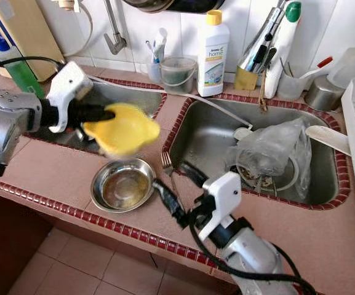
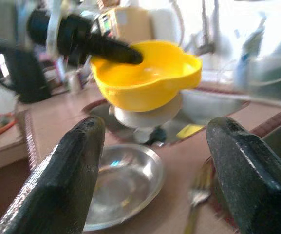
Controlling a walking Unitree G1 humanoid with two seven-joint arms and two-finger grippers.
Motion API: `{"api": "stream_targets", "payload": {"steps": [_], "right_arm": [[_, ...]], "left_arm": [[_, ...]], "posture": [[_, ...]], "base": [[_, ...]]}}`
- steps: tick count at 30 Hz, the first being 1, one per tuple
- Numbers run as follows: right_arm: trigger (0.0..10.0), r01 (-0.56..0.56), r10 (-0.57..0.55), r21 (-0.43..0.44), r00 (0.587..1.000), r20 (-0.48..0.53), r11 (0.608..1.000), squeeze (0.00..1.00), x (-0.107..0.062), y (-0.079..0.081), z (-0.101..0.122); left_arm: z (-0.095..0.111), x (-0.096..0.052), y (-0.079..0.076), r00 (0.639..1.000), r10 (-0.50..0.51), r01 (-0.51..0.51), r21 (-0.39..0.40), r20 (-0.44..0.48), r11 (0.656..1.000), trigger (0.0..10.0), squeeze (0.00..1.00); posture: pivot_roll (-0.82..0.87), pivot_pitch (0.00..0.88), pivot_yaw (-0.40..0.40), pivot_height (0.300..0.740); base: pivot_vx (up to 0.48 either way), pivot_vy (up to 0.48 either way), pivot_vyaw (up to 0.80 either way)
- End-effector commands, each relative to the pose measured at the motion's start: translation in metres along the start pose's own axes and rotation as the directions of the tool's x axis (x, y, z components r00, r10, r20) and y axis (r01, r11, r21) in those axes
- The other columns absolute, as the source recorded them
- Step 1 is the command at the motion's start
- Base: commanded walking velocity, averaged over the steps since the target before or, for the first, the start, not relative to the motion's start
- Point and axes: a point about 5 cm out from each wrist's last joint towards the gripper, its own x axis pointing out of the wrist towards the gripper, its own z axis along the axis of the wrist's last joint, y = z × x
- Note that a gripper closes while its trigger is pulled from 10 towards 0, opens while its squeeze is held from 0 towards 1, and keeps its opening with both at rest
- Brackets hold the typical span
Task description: Kitchen organization
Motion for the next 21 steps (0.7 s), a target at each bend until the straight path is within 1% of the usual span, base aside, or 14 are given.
{"api": "stream_targets", "payload": {"steps": [1,2,3,6,7,9,10,11,13,14,16,18,19,21], "right_arm": [[10.0,0.053,-0.053,-0.003,0.998,0.029,0.999,0.0,0.002,-0.008,0.003],[10.0,0.053,-0.053,-0.003,0.998,0.029,0.999,0.0,0.002,-0.008,0.003],[10.0,0.078,-0.078,-0.008,0.996,0.045,0.997,0.0,0.004,-0.013,0.006],[10.0,0.117,-0.117,-0.01,0.991,0.065,0.993,0.0,0.008,-0.019,0.008],[10.0,0.133,-0.131,-0.016,0.989,0.074,0.991,0.0,0.01,-0.022,0.009],[10.0,0.185,-0.182,-0.023,0.979,0.088,0.983,0.0,0.014,-0.028,0.01],[10.0,0.223,-0.22,-0.022,0.971,0.097,0.975,0.0,0.017,-0.032,0.01],[10.0,0.265,-0.26,-0.032,0.96,0.1,0.964,0.0,0.019,-0.037,0.01],[10.0,0.32,-0.315,-0.037,0.943,0.106,0.947,0.0,0.022,-0.044,0.011],[10.0,0.331,-0.326,-0.038,0.939,0.107,0.943,0.0,0.022,-0.046,0.011],[10.0,0.375,-0.369,-0.037,0.922,0.118,0.926,0.0,0.024,-0.052,0.013],[10.0,0.418,-0.41,-0.045,0.903,0.128,0.907,0.0,0.027,-0.058,0.014],[10.0,0.432,-0.422,-0.048,0.896,0.141,0.901,0.0,0.028,-0.061,0.015],[10.0,0.445,-0.433,-0.044,0.887,0.159,0.895,0.0,0.031,-0.063,0.016]], "left_arm": [[-0.006,-0.003,0.007,0.992,0.117,-0.115,-0.037,0.051,0.993,10.0,0.0],[-0.006,-0.003,0.007,0.992,0.117,-0.115,-0.037,0.051,0.993,10.0,0.0],[-0.009,0.0,0.005,0.985,0.151,-0.144,-0.086,0.085,0.986,10.0,0.0],[-0.016,0.006,-0.004,0.952,0.25,-0.225,-0.153,0.174,0.962,10.0,0.0],[-0.02,0.01,-0.008,0.926,0.319,-0.279,-0.201,0.203,0.939,10.0,0.0],[-0.026,0.016,-0.017,0.895,0.37,-0.289,-0.308,0.249,0.906,10.0,0.0],[-0.029,0.019,-0.023,0.874,0.395,-0.287,-0.355,0.284,0.89,10.0,0.0],[-0.033,0.02,-0.027,0.86,0.42,-0.296,-0.386,0.291,0.874,10.0,0.0],[-0.037,0.023,-0.032,0.84,0.451,-0.311,-0.415,0.301,0.855,10.0,0.0],[-0.038,0.023,-0.034,0.836,0.459,-0.315,-0.421,0.302,0.851,10.0,0.0],[-0.039,0.025,-0.039,0.829,0.461,-0.305,-0.434,0.317,0.848,10.0,0.0],[-0.039,0.026,-0.043,0.812,0.474,-0.311,-0.435,0.342,0.845,10.0,0.0],[-0.039,0.027,-0.046,0.812,0.474,-0.315,-0.428,0.341,0.847,10.0,0.0],[-0.038,0.028,-0.045,0.8,0.484,-0.325,-0.423,0.353,0.846,10.0,0.0]], "posture": [[-0.05,0.066,0.079,0.74],[-0.05,0.066,0.079,0.74],[-0.05,0.059,0.071,0.74],[-0.05,0.049,0.062,0.74],[-0.05,0.042,0.054,0.74],[-0.05,0.039,0.049,0.74],[-0.05,0.036,0.046,0.74],[-0.05,0.029,0.042,0.74],[-0.05,0.024,0.039,0.74],[-0.05,0.024,0.039,0.74],[-0.05,0.012,0.03,0.74],[-0.05,0.002,0.026,0.74],[-0.05,0.0,0.024,0.74],[-0.05,0.0,0.02,0.74]], "base": [[0.0,0.0,0.0],[0.0,0.0,0.0],[0.0,0.0,0.0],[0.0,0.0,0.0],[0.0,0.0,0.0],[0.0,0.0,0.0],[0.0,0.0,0.0],[0.0,0.0,0.0],[0.0,0.0,0.0],[0.0,0.0,0.0],[0.0,0.0,0.0],[0.0,0.0,0.0],[0.0,0.0,0.0],[0.0,0.0,0.0]]}}
